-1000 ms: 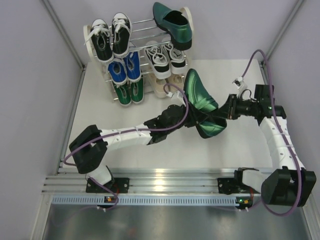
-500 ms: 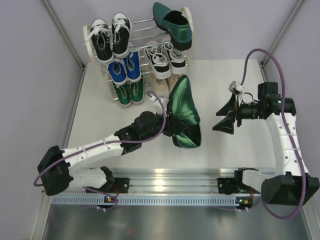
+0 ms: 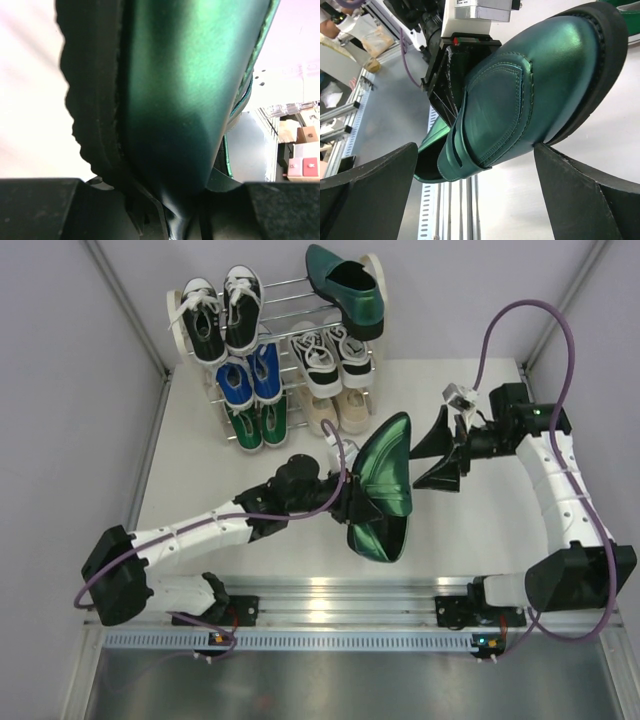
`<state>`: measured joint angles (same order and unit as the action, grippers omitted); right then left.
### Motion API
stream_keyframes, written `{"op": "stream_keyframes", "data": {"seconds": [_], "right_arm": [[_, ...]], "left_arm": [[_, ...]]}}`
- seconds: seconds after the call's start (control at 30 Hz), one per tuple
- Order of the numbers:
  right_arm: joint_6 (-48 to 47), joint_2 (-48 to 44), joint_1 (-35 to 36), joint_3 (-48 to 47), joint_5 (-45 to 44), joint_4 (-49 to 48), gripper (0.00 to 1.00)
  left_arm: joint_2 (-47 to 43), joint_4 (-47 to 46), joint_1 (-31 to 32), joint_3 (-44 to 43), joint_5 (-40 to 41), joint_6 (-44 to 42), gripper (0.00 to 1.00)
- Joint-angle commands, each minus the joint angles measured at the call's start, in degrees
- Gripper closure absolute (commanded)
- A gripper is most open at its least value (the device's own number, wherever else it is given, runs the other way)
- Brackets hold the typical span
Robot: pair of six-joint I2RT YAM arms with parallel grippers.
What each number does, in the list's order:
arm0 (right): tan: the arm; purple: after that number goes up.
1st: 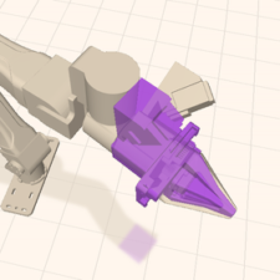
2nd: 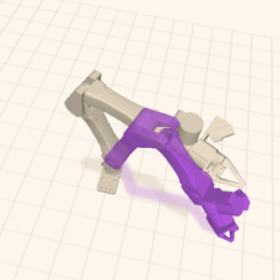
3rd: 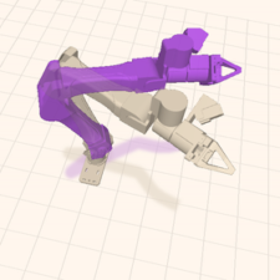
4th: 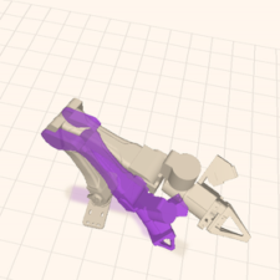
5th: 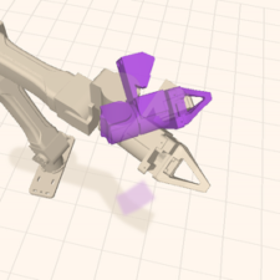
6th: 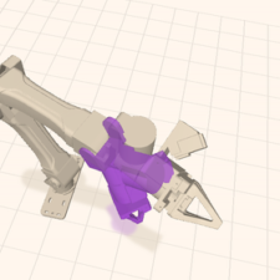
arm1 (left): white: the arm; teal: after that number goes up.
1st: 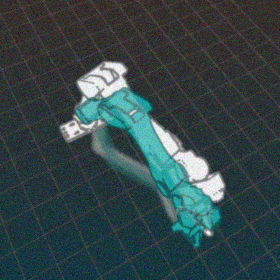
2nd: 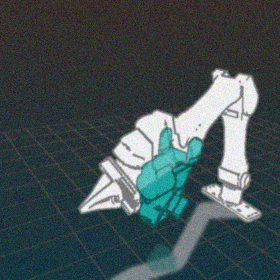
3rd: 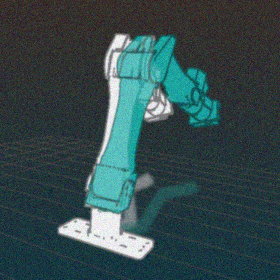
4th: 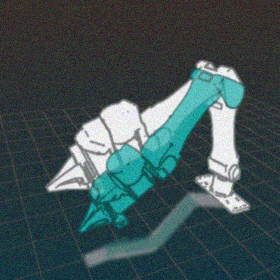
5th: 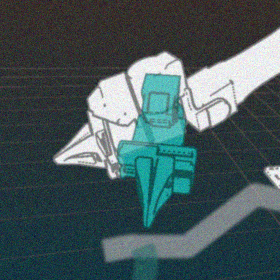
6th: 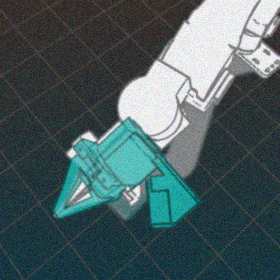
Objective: Place and organize the shoes onto the shoe shelf
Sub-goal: Pick up the shoe.
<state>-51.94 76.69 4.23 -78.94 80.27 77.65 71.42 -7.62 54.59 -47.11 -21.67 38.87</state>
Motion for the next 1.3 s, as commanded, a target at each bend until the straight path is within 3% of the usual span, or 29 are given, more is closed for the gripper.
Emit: {"op": "stream_keyframes", "data": {"seconds": [0.0,0.07,0.13,0.17,0.2,0.33,0.47,0.57,0.67,0.83,1.13,1.27], "right_arm": [[-3.17,-0.13,1.22,-2.89,3.67,7.78,0.01],[2.50,-0.22,1.22,-3.06,-0.34,2.73,0.01],[13.74,-2.23,1.13,-2.02,-5.36,-8.42,0.01],[23.37,-3.63,1.13,-0.88,-10.26,-19.96,0.01],[26.42,-6.35,1.13,1.48,-10.83,-23.99,0.01],[38.03,-7.87,1.92,4.58,-2.59,-35.70,0.01],[41.90,-7.95,7.62,5.72,-1.00,-39.05,0.01],[51.54,-8.92,10.79,8.27,-0.45,-49.05,0.01],[53.09,-9.98,12.47,9.76,-6.93,-51.46,0.01],[45.97,-6.38,10.20,8.01,-13.82,-42.41,0.01],[49.65,-7.34,8.08,6.52,-10.85,-46.97,0.01],[61.49,-9.44,8.60,8.87,-4.09,-58.19,0.07]], "left_arm": [[0.65,-7.41,1.40,-6.23,-8.82,-2.49,1.00],[1.18,-7.41,1.40,-6.94,-9.96,-2.31,1.00],[1.44,-7.41,1.40,-7.64,-10.32,-2.05,1.00],[1.36,-7.41,1.40,-7.73,-10.15,-1.96,1.00],[0.92,-7.41,1.40,-7.82,-10.06,-2.05,1.00],[0.48,-9.51,1.40,-7.38,-10.14,-1.26,1.00],[2.05,-11.72,1.40,-8.52,-12.77,0.32,1.00],[3.37,-11.98,1.57,-9.57,-14.62,0.59,1.00],[3.64,-13.65,1.75,-10.01,-16.03,1.03,1.00],[-0.66,-15.67,1.75,-9.49,-14.19,-0.11,1.00],[-5.41,-15.67,1.75,-6.94,-12.08,0.50,1.00],[-4.01,-17.16,1.84,-7.11,-12.61,1.20,1.00]]}}
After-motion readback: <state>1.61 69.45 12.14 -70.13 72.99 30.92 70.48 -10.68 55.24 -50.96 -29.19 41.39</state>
